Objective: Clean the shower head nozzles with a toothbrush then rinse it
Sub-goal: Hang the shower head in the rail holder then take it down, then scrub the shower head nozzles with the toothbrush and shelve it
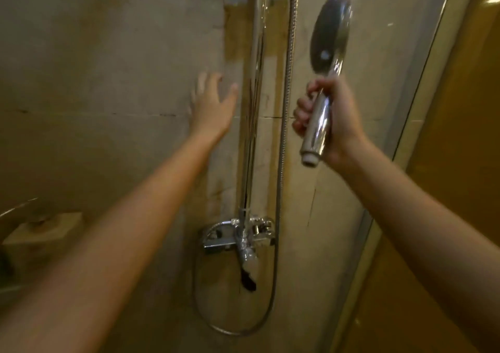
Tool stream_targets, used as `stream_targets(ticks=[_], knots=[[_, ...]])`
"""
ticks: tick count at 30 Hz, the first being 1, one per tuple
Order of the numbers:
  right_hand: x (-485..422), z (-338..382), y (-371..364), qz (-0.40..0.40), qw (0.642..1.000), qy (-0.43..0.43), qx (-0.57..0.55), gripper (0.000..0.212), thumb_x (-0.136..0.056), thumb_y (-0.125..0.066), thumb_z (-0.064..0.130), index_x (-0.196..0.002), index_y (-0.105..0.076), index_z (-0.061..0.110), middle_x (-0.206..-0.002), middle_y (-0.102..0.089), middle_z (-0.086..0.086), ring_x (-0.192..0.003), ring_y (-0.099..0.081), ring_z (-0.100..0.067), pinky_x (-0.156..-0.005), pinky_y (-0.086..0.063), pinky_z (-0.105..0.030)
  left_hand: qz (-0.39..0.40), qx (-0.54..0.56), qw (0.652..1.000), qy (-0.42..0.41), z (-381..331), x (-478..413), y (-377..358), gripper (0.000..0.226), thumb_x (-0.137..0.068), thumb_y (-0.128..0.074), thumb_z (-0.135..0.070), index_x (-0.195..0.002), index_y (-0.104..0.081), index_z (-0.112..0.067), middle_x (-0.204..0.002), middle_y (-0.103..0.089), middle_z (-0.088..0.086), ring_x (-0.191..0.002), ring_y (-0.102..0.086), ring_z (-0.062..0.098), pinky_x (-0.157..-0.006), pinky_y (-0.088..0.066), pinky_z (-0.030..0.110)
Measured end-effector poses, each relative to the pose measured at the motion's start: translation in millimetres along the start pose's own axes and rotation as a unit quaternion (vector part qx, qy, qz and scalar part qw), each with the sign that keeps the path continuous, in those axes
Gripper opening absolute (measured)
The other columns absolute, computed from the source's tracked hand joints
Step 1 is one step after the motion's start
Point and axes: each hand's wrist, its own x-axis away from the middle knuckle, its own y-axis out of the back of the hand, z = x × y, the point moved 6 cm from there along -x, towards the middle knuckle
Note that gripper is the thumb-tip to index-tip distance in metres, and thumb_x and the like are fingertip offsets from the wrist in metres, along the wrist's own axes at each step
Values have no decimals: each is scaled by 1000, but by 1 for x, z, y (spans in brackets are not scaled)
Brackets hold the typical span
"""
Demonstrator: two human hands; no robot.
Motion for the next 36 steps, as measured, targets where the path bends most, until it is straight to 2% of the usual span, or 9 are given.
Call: stream_targets(ticks=[3, 7, 9, 15, 20, 24, 28, 31, 36], knots=[[22, -56, -5, -9, 1000, -22, -16, 24, -93, -39, 24, -70, -44, 19, -55, -40, 4, -50, -34, -10, -50, -30, -22, 102, 301, 935, 155, 20, 106, -7, 33, -87, -38, -55, -86, -58, -29, -94, -60, 0, -86, -58, 16, -70, -46, 34], [48, -127, -33, 31, 998, -43, -47, 14, -89, -47, 25, -76, -46, 18, -53, -42, 5, -45, -38, -7, -44, -32, -18, 291, 457, 790, 288, 46, 228, -7, 62, -74, -34, -73, -91, -62, -22, -75, -67, 2, -58, -63, 13, -43, -48, 23], [63, -160, -58, 73, 993, -57, -67, 10, -79, -48, 26, -80, -46, 16, -57, -40, 0, -47, -40, -7, -46, -32, -18, 301, 494, 759, 299, 57, 257, 6, 56, -76, -34, -67, -92, -64, -22, -71, -64, 3, -50, -60, 13, -37, -42, 19], [104, -240, -121, 231, 968, -84, 51, 25, -82, -44, 32, -94, -51, 11, -70, -52, -8, -69, -49, -18, -68, -40, -32, 227, 423, 816, 322, 94, 299, 78, 38, -82, -48, -55, -101, -54, -23, -68, -61, 1, -36, -48, 8, -29, -27, 14], [112, -294, -162, 362, 895, -164, 203, 75, -53, -57, 84, -95, -63, 23, -88, -64, -10, -79, -57, -25, -68, -51, -29, 90, 357, 856, 364, 129, 321, 138, 36, -79, -48, -44, -91, -58, -11, -49, -47, -1, -24, -27, 4, -25, -19, 13], [92, -301, -181, 346, 876, 12, 336, 42, -89, -38, 51, -94, -70, 25, -91, -71, 5, -86, -64, -8, -81, -51, -36, 8, 332, 858, 393, 154, 338, 179, 39, -75, -46, -37, -93, -57, -4, -45, -43, 2, -20, -26, 5, -24, -16, 11], [78, -320, -222, 349, 743, 177, 543, 25, -92, -50, 27, -107, -69, 19, -107, -69, 0, -97, -63, -18, -81, -50, -41, -57, 306, 848, 429, 175, 354, 219, 34, -86, -45, -31, -96, -58, -2, -42, -43, 0, -21, -25, 5, -25, -17, 9], [75, -343, -243, 362, 654, 191, 636, 27, -95, -46, 34, -110, -66, 23, -114, -67, -3, -104, -62, -24, -86, -50, -42, -98, 272, 855, 430, 188, 363, 245, 36, -82, -48, -38, -93, -59, -6, -42, -43, -2, -23, -25, 4, -25, -17, 10], [71, -356, -249, 345, 640, 189, 660, 26, -93, -51, 35, -111, -67, 25, -114, -67, -3, -103, -64, -23, -83, -54, -40, -153, 198, 867, 430, 203, 370, 268, 25, -87, -51, -36, -81, -56, -12, -40, -44, -5, -27, -29, 7, -28, -21, 13]])
